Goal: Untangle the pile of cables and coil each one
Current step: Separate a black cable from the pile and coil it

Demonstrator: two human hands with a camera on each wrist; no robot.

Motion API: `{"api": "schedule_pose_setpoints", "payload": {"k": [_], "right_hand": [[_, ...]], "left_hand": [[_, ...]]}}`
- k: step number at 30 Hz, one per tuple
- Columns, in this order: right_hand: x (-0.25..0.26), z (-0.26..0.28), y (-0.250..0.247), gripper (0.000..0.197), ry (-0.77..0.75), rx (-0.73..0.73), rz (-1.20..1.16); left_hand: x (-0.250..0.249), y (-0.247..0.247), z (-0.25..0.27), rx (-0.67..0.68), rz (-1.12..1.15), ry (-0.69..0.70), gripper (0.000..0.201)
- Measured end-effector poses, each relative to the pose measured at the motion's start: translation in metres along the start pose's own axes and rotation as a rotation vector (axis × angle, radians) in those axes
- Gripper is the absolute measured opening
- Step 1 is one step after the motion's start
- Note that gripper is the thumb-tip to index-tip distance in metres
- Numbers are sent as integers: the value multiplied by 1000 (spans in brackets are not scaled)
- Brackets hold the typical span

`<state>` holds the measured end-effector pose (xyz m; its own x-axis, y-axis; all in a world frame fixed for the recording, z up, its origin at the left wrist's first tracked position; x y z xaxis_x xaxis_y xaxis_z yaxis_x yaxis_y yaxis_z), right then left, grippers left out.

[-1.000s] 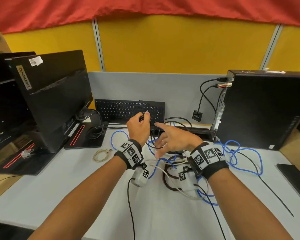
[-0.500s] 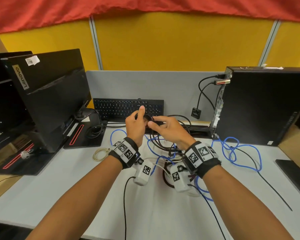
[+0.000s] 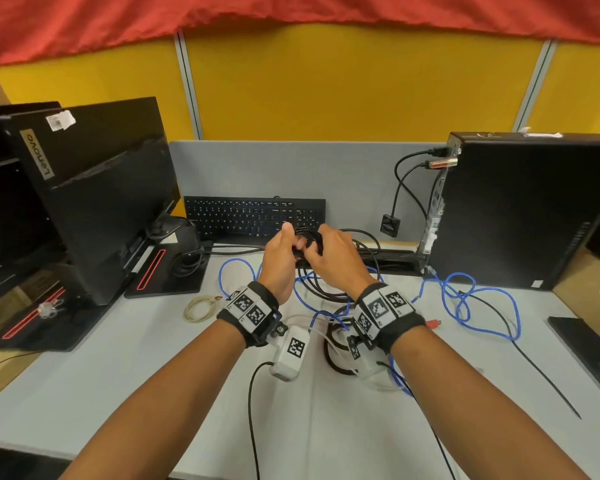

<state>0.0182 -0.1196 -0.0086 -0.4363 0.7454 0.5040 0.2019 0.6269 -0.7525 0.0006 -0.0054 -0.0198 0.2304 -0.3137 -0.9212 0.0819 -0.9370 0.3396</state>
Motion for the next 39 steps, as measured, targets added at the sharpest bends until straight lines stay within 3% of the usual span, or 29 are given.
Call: {"api": "schedule_pose_setpoints", "payload": {"k": [6, 11, 15, 19, 24, 28, 33, 39], "right_hand": [[-3, 2, -6, 11, -65, 4, -111], [-4, 2, -18, 22, -78, 36, -341], [-8, 1, -28, 31, -186, 116, -107], [-5, 5, -29, 35, -257, 291, 123], [5, 8, -25, 38, -259, 403, 255], [4, 7, -24, 28, -294, 432, 268], [-6, 6, -19, 27, -327, 383, 179], [-20, -5, -34, 28, -299, 210, 171]], "left_hand": [[-1, 2, 1, 3, 8, -45, 49], [-2, -1, 1, 3, -76, 57, 44], [-2, -17, 2, 132, -354, 122, 29], [-11, -28, -5, 207, -516, 62, 21], [-31, -25, -9, 439, -1149, 126, 30], [-40, -26, -7, 517, -1248, 114, 28], [-38, -26, -2, 456, -1184, 102, 19], [-36, -29, -4, 300, -1169, 157, 34]]}}
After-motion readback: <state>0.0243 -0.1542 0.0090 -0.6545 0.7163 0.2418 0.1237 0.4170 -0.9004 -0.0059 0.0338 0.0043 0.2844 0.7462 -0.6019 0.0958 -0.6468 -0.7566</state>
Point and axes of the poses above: each hand's wrist, its own z-axis away from the middle knuckle, its own y-axis out of the palm, x = y × z, the point moved 2 cm from there along -z, towards the middle knuckle, and after that the axes turned 5 degrees about z, right-handed, at the moved point
